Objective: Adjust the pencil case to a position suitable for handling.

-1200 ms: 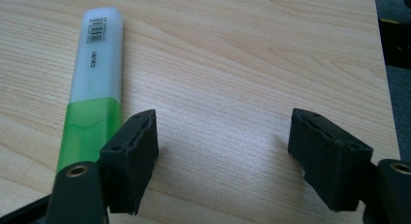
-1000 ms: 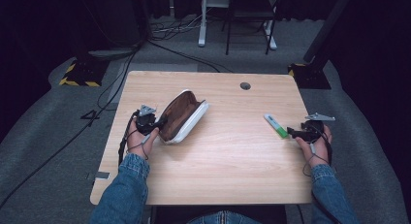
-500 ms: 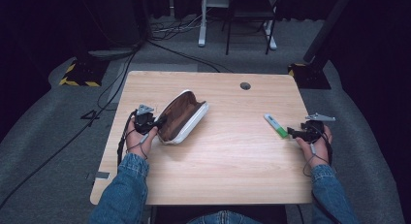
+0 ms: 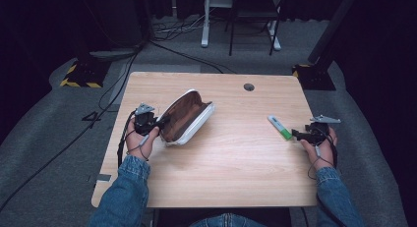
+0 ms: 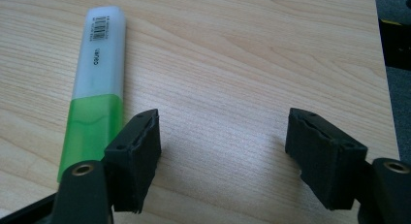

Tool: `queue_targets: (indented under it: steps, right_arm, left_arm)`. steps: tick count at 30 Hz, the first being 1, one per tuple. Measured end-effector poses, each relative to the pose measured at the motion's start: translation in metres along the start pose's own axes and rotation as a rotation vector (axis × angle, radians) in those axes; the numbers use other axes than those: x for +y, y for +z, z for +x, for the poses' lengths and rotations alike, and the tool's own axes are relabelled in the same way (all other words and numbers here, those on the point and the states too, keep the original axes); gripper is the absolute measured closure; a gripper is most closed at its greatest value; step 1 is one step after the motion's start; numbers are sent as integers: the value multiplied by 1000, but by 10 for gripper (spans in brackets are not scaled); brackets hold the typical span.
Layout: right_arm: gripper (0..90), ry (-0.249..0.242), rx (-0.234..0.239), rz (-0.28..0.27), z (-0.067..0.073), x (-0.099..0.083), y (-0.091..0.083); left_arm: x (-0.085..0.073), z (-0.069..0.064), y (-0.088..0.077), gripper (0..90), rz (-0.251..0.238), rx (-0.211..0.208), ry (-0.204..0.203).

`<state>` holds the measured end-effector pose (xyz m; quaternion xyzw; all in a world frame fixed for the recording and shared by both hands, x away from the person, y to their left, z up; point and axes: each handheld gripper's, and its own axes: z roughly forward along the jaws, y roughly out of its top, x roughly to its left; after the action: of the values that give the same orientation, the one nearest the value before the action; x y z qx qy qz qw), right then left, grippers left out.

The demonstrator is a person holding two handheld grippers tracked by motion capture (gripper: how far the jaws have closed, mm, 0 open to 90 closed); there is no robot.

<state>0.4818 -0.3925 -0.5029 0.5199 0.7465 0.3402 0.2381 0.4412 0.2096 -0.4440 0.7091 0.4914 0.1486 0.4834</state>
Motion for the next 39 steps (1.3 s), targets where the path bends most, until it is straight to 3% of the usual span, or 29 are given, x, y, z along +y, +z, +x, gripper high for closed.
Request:
queue_targets:
  steps: [3,13,39]
  right_arm:
    - [289,0,0,0,0,0,0]
    - [292,-1,2,0,0,0,0]
    - [292,-1,2,-1,0,0,0]
  left_arm:
    - [2,-4,-2,830,-7,-16,-3]
    - [13,-28,-11,830,-8,-56,53]
    - [12,-70,-8,829,26,-212,107]
